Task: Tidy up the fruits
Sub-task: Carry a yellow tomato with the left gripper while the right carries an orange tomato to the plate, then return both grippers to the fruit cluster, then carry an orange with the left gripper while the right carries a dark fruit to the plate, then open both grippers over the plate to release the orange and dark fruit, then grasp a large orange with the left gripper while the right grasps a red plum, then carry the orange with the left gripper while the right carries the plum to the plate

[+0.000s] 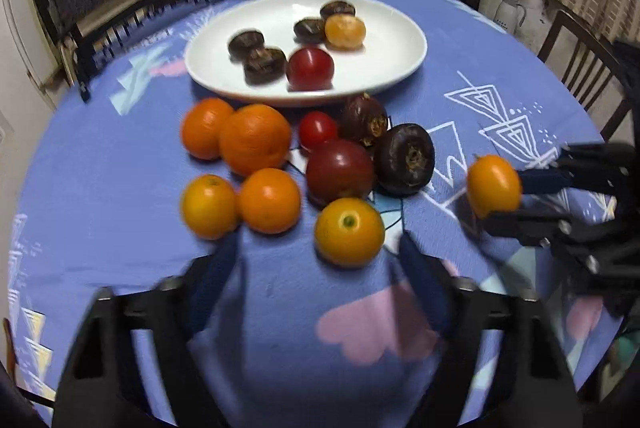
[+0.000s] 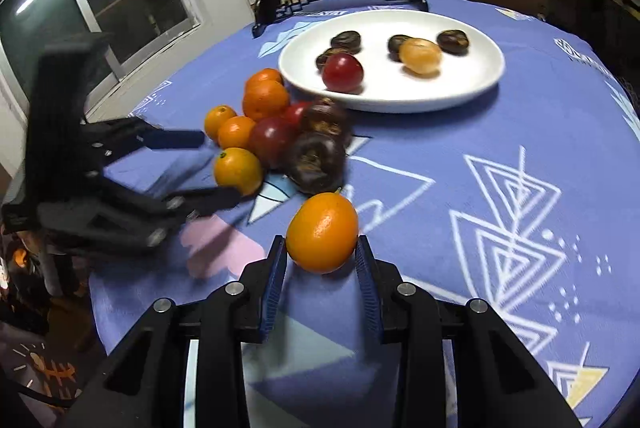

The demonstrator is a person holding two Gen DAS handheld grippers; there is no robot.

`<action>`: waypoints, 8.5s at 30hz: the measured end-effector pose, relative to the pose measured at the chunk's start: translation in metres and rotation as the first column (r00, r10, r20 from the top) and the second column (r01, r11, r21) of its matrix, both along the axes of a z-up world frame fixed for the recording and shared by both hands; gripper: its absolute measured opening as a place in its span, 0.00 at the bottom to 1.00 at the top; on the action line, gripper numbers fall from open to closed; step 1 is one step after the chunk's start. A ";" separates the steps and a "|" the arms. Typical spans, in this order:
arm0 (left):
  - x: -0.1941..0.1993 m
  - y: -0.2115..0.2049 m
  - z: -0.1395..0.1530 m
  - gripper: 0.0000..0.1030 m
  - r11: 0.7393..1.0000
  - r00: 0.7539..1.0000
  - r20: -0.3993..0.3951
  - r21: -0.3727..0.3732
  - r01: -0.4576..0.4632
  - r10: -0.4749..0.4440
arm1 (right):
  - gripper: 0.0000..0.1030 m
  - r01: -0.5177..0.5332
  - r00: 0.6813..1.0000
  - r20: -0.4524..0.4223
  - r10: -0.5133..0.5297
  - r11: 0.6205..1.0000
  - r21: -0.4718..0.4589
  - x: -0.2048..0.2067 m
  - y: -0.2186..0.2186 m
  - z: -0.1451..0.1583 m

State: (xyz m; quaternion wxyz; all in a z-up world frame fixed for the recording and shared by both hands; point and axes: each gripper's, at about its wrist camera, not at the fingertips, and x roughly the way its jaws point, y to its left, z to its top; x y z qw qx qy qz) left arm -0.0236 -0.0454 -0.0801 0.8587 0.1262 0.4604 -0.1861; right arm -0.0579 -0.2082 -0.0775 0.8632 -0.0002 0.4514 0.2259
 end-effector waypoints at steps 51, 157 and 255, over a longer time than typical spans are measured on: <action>0.175 -0.025 0.072 0.35 0.986 0.963 0.217 0.018 -0.168 0.160 | 0.34 0.172 0.965 0.192 -0.179 0.984 0.054 0.163 -0.029 0.081; 0.139 -0.030 0.106 0.35 0.997 0.952 0.297 0.003 -0.079 0.075 | 0.43 0.114 0.955 0.275 -0.111 0.993 0.005 0.126 -0.017 0.114; 0.006 0.035 0.011 0.34 0.997 0.989 0.130 0.020 -0.072 0.068 | 0.38 0.005 0.998 0.059 0.005 0.986 -0.167 0.014 0.044 -0.001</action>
